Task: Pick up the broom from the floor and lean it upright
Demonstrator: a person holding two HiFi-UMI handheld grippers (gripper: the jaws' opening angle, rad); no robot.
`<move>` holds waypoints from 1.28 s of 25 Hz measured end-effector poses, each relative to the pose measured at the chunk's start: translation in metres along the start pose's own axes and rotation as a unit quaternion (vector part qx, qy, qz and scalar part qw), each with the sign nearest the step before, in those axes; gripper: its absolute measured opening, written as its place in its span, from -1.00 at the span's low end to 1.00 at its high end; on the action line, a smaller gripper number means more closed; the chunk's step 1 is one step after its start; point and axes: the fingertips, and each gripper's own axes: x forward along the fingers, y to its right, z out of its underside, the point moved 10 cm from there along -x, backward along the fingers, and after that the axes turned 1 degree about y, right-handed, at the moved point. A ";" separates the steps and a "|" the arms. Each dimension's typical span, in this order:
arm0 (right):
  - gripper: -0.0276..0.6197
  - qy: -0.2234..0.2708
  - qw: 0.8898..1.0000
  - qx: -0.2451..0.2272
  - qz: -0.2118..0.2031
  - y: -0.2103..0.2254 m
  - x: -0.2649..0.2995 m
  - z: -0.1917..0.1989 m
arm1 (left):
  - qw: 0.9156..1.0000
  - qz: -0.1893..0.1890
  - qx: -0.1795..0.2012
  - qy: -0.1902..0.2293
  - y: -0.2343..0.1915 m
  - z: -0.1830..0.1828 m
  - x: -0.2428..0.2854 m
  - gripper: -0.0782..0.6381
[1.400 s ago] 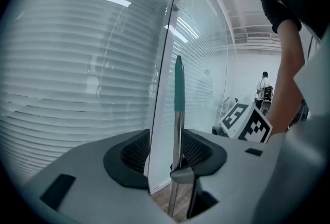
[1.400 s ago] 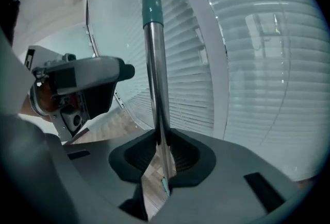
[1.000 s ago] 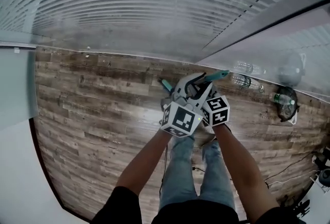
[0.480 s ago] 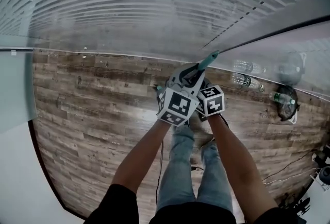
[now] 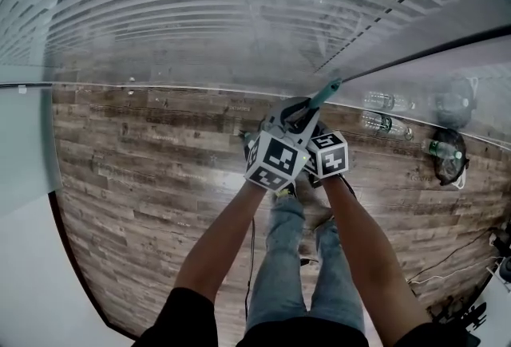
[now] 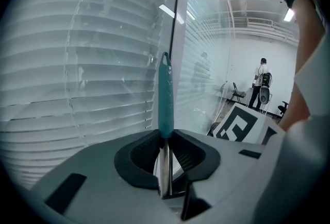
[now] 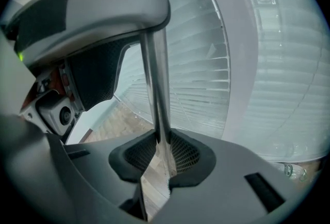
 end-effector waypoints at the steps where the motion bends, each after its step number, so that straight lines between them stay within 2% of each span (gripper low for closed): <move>1: -0.64 0.000 1.000 0.002 0.004 0.003 0.000 0.002 | 1.000 0.004 0.001 -0.003 0.001 0.001 0.003 -0.52; 7: -0.64 -0.003 1.000 0.002 0.030 0.016 -0.007 0.006 | 1.000 0.025 0.002 -0.004 0.007 0.001 0.017 -0.52; 12: -0.61 -0.018 0.999 -0.012 0.028 0.020 -0.008 0.004 | 1.000 0.029 0.000 -0.002 0.007 0.003 0.021 -0.52; 15: -0.37 -0.021 1.000 0.009 0.004 0.020 -0.010 0.007 | 1.000 0.024 0.013 -0.004 0.008 0.003 0.023 -0.52; 19: -0.29 -0.036 0.999 0.024 -0.014 0.021 -0.020 0.012 | 0.999 0.016 0.033 -0.005 0.013 0.004 0.024 -0.52; 24: -0.29 -0.061 0.998 -0.018 -0.022 0.021 -0.041 0.038 | 0.999 0.012 0.041 -0.011 0.014 0.007 0.021 -0.52; 28: -0.29 -0.065 0.996 -0.036 -0.042 0.020 -0.079 0.062 | 1.000 0.005 0.024 -0.016 0.012 0.010 0.015 -0.52; 32: -0.29 -0.068 0.996 -0.024 -0.046 0.022 -0.130 0.099 | 1.000 -0.008 0.006 -0.008 0.017 0.014 0.001 -0.52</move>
